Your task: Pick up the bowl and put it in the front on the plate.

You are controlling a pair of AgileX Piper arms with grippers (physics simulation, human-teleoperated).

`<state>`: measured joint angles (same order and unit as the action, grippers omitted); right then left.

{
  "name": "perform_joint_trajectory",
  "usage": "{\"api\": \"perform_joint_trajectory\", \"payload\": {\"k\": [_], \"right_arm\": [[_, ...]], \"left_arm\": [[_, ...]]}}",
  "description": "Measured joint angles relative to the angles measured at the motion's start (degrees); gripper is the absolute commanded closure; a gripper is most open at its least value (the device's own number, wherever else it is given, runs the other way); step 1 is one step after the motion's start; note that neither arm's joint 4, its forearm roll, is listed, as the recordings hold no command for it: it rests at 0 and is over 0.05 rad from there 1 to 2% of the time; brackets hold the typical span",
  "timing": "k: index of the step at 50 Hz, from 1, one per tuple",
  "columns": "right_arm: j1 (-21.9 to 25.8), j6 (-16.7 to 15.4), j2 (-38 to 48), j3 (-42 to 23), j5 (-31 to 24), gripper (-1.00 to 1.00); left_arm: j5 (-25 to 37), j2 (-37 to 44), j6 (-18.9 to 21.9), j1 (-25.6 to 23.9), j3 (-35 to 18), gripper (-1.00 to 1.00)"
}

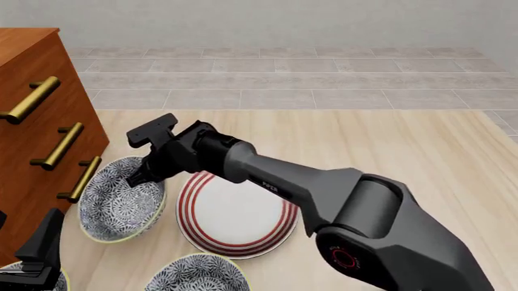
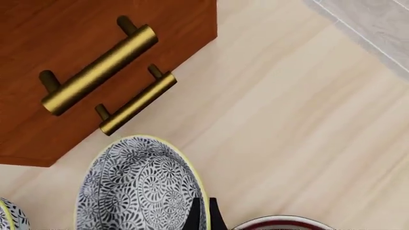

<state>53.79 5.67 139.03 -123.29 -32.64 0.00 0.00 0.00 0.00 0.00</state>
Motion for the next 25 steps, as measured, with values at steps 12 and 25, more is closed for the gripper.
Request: {"api": "perform_joint_trajectory", "payload": {"k": [12,25], "right_arm": [[-0.78,-1.29,-0.56,-1.68,-2.06,1.0],[-1.54,-2.46,-1.36,-3.49,-4.05,1.0]], "left_arm": [[0.0,0.0,0.0,0.0,0.0,-1.0],[0.0,0.0,0.0,0.0,0.0,-1.0]]}}
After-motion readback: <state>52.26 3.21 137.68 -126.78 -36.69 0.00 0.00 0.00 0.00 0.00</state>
